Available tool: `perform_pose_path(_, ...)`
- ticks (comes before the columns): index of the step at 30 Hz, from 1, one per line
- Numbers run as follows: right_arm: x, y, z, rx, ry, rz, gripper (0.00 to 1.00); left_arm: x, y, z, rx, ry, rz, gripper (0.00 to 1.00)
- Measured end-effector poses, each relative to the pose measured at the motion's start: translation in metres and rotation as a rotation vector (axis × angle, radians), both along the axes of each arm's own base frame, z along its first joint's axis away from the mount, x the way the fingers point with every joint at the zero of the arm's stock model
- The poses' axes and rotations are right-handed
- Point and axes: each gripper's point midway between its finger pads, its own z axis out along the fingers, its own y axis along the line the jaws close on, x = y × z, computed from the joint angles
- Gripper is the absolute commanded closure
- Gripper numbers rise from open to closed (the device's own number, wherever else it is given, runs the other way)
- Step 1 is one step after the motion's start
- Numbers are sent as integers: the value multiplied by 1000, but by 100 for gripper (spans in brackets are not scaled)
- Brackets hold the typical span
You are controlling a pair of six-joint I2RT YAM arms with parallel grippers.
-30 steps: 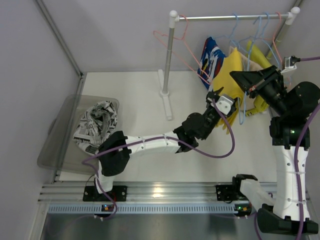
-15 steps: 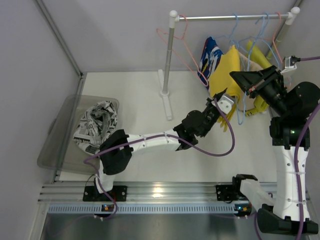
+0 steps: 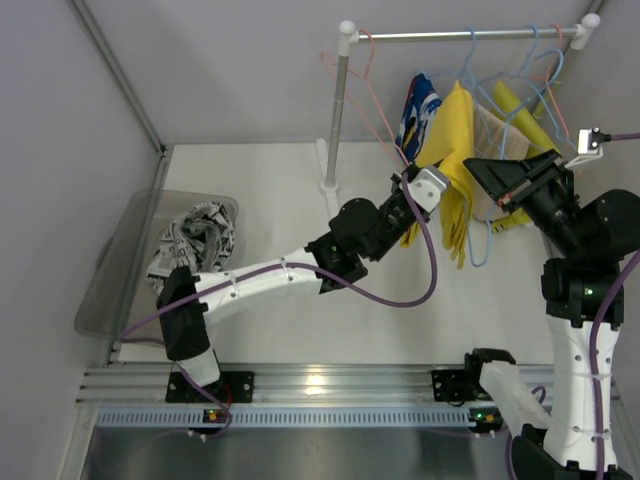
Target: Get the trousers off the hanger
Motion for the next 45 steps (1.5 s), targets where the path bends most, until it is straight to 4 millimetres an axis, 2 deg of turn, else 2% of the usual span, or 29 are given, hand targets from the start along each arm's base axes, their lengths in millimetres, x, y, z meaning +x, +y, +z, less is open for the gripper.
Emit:
perform_pose_path(2, 0, -1, -5, -9, 0, -11, 100, -6, 10, 15, -6, -4, -14, 100)
perform_pose_path(6, 1, -3, -13, -36, -3, -28, 100, -13, 16, 32, -14, 6, -43, 100)
perform_pose_path(13, 16, -12, -37, -77, 28, -86, 100, -15, 16, 41, 4, 53, -67, 100)
perform_pose_path(16, 24, -17, -52, -101, 54, -111, 100, -16, 18, 53, -2, 58, -69, 100)
perform_pose_path(23, 33, -24, -86, -153, 119, -150, 100, -26, 36, 116, -115, 8, -86, 100)
perform_pose_path(30, 30, -27, -103, -199, 137, -167, 100, -34, 58, 180, -225, -74, -67, 100)
perform_pose_path(33, 29, -28, -107, -215, 136, -168, 100, -35, 70, 201, -254, -118, -39, 100)
perform_pose_path(40, 26, -29, -110, -245, 126, -176, 100, -37, 103, 240, -276, -265, 87, 100)
perform_pose_path(45, 25, -30, -111, -266, 117, -177, 100, -26, 131, 250, -226, -350, 274, 100)
